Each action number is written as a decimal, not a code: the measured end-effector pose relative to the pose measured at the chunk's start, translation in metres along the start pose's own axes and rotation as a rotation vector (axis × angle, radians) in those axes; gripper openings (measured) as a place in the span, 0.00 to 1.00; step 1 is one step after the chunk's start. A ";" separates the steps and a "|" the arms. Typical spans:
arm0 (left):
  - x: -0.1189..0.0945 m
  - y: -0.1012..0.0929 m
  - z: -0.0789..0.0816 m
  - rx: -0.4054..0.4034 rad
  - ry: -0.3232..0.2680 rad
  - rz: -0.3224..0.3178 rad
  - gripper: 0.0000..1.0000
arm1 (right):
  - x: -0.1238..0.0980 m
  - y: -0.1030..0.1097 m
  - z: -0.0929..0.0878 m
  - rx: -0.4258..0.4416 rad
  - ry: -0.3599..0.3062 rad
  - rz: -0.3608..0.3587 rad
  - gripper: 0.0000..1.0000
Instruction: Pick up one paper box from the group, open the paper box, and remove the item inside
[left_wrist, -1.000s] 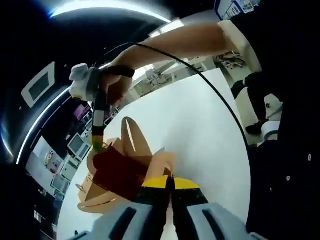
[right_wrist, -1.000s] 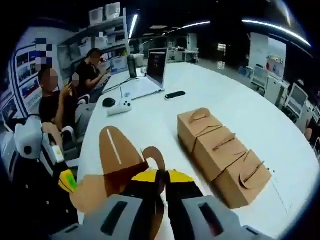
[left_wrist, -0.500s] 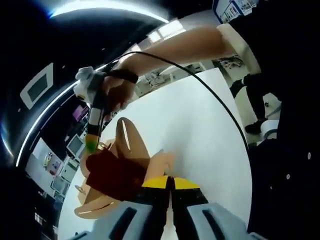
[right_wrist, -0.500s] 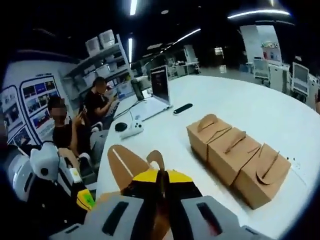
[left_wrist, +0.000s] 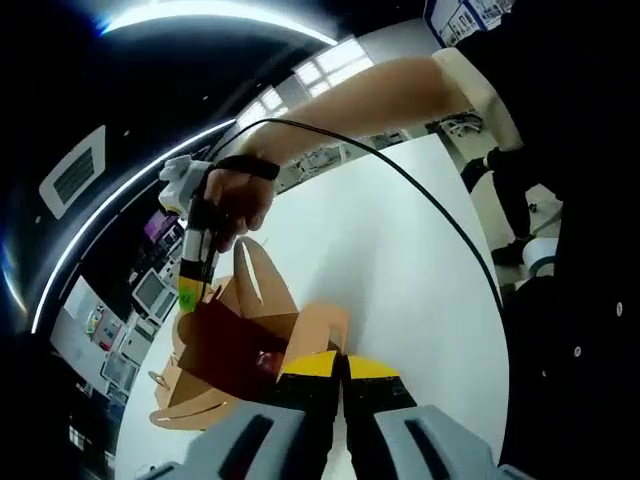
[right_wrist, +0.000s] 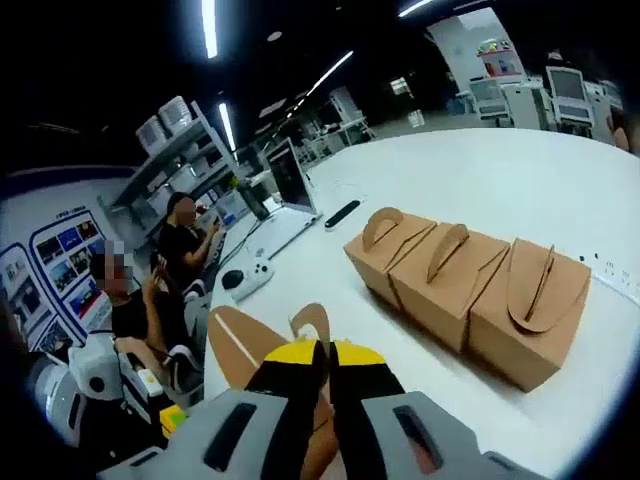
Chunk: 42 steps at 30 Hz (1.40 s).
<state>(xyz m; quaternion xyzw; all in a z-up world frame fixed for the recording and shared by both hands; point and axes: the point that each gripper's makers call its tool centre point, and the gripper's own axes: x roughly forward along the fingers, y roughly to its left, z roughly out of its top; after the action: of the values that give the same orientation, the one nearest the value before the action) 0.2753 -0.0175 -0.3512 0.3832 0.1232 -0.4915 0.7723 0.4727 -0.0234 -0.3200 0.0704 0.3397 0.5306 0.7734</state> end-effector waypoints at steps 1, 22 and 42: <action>0.000 0.000 0.000 -0.001 -0.001 -0.002 0.04 | 0.001 -0.001 0.000 0.001 -0.002 -0.003 0.06; 0.001 -0.001 0.001 -0.012 -0.020 -0.015 0.05 | 0.013 -0.029 -0.008 0.034 -0.020 -0.059 0.08; -0.024 -0.001 0.008 -0.097 -0.111 -0.012 0.18 | -0.054 0.022 0.025 -0.190 -0.253 -0.080 0.27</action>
<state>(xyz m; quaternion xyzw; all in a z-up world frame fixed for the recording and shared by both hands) 0.2612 -0.0072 -0.3324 0.3167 0.1064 -0.5101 0.7926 0.4589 -0.0549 -0.2662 0.0498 0.1904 0.5158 0.8338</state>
